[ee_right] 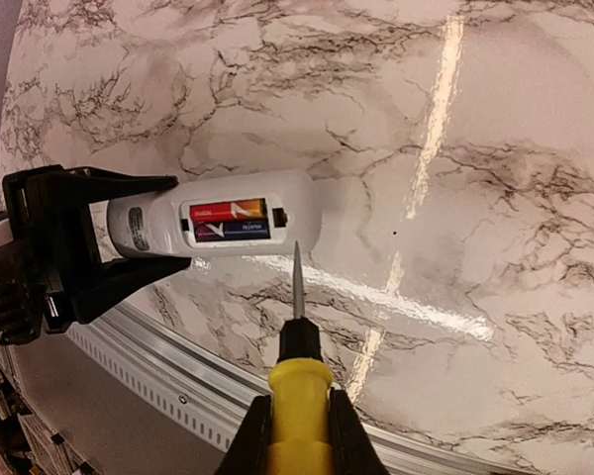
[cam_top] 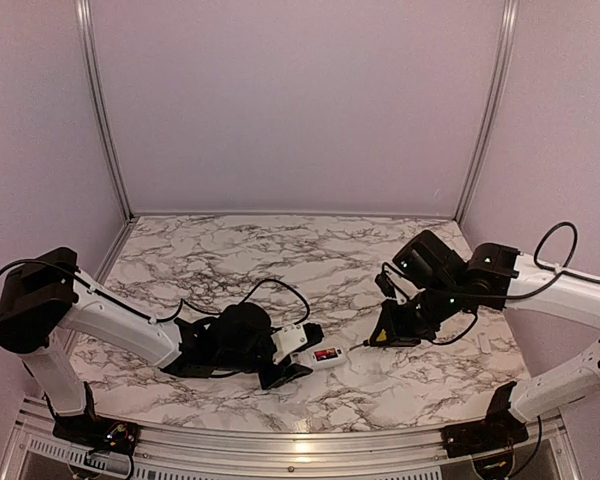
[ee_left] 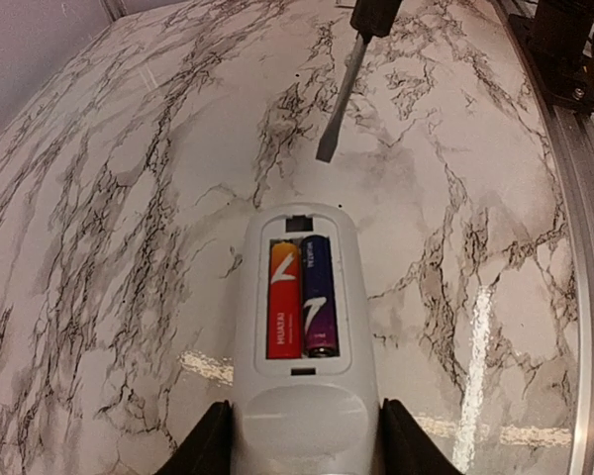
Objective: Unload the batteries from the remote control
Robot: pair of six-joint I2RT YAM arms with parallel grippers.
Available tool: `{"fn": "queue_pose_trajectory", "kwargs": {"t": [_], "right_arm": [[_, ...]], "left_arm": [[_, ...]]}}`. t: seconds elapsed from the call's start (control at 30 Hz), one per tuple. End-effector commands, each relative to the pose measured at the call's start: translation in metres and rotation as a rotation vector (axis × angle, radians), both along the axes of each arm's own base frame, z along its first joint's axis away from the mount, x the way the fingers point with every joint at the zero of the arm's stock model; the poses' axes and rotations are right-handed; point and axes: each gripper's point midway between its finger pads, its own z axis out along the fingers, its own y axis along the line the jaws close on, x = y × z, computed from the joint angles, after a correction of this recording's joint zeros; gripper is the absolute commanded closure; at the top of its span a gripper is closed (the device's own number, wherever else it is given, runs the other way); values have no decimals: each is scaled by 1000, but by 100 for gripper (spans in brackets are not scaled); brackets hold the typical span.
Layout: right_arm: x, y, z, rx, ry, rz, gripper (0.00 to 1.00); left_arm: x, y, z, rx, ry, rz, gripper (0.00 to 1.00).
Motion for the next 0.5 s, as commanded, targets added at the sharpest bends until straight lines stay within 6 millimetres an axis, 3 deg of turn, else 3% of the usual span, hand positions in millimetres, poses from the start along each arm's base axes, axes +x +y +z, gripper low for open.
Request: {"fn": "queue_pose_trajectory", "kwargs": {"t": [0.0, 0.47], "right_arm": [[-5, 1, -1, 14, 4, 2, 100], [-5, 9, -15, 19, 18, 28, 100]], "left_arm": [[-3, -13, 4, -21, 15, -21, 100], [-11, -21, -7, -6, 41, -34, 100]]}}
